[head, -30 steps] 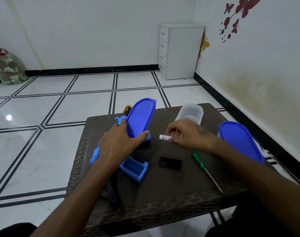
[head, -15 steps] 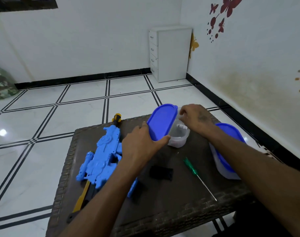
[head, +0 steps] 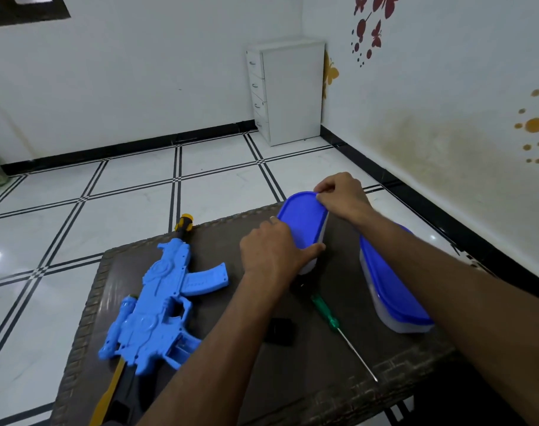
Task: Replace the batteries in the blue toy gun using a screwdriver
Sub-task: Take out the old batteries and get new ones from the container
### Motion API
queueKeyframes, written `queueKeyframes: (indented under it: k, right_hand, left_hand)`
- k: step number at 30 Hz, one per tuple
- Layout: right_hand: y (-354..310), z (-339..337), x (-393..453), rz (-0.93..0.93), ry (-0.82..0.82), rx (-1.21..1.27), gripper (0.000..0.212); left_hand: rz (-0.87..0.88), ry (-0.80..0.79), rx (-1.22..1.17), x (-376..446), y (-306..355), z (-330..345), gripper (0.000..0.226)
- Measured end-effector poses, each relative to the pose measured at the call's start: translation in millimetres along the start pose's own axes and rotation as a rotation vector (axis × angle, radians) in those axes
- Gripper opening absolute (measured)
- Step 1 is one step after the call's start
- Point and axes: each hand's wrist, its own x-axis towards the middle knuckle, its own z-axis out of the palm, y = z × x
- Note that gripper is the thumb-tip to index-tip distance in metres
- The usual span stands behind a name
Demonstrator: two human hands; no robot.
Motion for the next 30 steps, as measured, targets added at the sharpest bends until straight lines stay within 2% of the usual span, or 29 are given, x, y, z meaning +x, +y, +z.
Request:
queueKeyframes:
  k: [3,7,14,16,20,24,30]
  right_hand:
    - [2.4,0.9,9.2,0.004,0.023,0.015,0.024]
    - [8.4,1.3,16.3,-0.019,-0.017,0.016,0.022]
    - [10.6,3.7,23.3,0.020,-0.077,0.021,0.021]
    - [7.9,3.8,25.3,0.082,-0.104,0.045,0.019]
    - [4.0,-2.0,33.7,0.272,-0.258,0.296,0.021]
    - [-0.4,-8.2,41.8,0.397,-0.429,0.290,0.018]
    - [4.6,-10.3,47.1,0.516,-0.486,0.378,0.013]
  left_hand:
    - [0.016,-0.012,0.016,1.8,6.3,-1.9,0.093]
    - [0.017,-0.047,-0.015,8.4,11.0,-2.6,0.069]
    - [0.032,-0.099,-0.076,15.6,6.2,0.2,0.067]
    - [0.037,-0.126,-0.100,16.8,5.9,0.3,0.067]
    - [0.038,-0.154,-0.149,18.0,4.6,3.2,0.070]
    - [0.043,-0.201,-0.145,20.9,3.7,-0.9,0.067]
    - [0.036,-0.191,-0.179,21.3,4.4,2.5,0.065]
